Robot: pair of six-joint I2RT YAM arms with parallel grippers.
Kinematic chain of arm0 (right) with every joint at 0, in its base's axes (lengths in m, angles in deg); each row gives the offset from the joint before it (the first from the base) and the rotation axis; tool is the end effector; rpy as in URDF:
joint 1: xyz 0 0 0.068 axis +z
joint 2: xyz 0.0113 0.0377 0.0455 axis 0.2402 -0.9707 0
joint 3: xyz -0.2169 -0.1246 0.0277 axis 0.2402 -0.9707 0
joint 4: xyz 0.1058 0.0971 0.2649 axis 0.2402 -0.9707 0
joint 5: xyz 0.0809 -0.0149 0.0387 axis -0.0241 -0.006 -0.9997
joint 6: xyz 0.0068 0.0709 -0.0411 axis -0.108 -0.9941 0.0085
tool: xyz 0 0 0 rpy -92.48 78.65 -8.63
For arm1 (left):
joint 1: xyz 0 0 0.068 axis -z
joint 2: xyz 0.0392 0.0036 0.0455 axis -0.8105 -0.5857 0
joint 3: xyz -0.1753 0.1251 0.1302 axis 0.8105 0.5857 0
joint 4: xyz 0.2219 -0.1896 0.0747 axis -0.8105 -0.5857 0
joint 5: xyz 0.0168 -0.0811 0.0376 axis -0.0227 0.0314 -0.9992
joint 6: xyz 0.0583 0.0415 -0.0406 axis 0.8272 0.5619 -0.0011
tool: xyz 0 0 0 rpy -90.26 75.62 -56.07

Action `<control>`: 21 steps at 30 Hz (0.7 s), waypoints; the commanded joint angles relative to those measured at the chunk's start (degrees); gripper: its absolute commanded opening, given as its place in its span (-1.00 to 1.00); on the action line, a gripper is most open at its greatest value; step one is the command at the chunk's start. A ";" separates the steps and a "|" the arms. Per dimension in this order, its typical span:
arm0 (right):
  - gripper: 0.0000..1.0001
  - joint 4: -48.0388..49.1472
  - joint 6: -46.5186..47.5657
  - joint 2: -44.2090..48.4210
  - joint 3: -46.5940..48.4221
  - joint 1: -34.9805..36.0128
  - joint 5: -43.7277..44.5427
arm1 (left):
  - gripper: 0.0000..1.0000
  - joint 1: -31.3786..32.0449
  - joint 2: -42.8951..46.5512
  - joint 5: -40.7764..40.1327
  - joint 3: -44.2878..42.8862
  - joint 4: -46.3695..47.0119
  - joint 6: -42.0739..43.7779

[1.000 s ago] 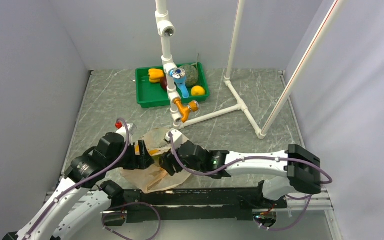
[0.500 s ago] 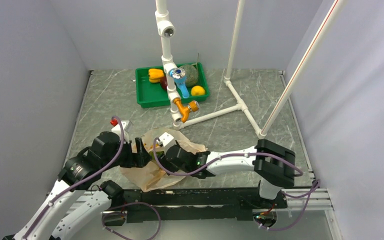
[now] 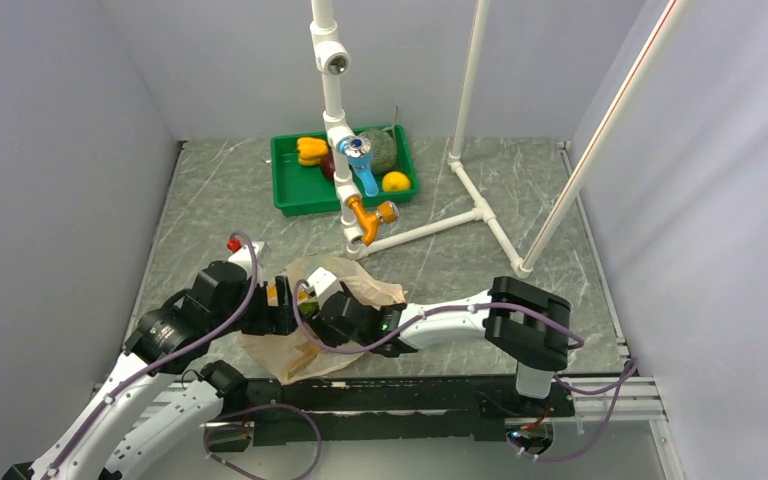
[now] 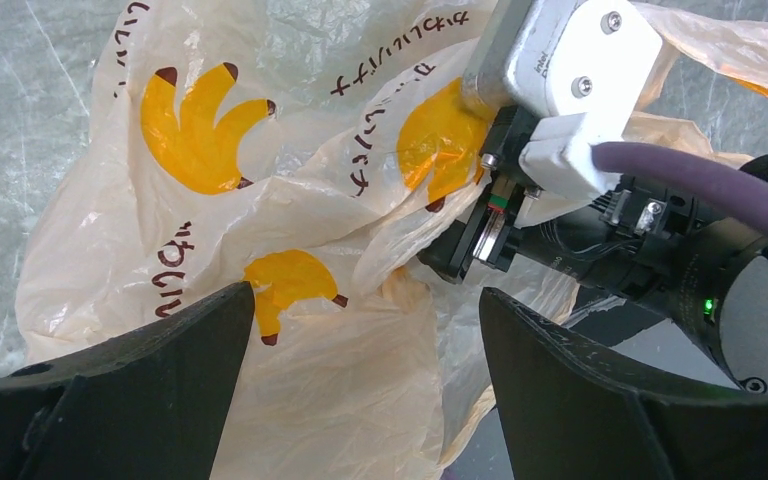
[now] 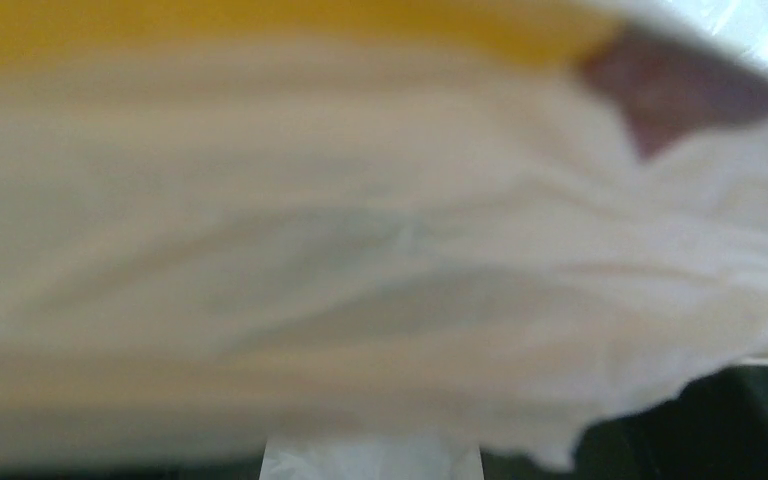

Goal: Take the fake fruits out of the plastic bag
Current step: Take out the fake fruit from the plastic bag.

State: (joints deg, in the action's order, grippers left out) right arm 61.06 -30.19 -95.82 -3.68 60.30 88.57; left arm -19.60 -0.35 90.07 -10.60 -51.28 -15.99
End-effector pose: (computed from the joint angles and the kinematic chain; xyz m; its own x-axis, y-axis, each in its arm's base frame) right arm 0.1368 0.3991 0.0911 -0.4206 -0.4393 -0.7938 -0.7530 0.6571 0.0353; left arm 0.1541 -0.1088 0.2691 -0.7906 -0.1093 -0.6025 0.1890 0.8923 -0.4099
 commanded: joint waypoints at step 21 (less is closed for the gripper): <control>-1.00 1.08 -0.09 44.79 -13.30 -0.14 -8.32 | 0.92 0.15 5.53 -3.25 -1.02 1.52 -0.27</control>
State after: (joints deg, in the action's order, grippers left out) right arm 64.30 -29.71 -59.65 -16.22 60.30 79.59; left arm -19.60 2.60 87.99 -10.60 -51.37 -16.04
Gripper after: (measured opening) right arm 0.616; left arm 0.954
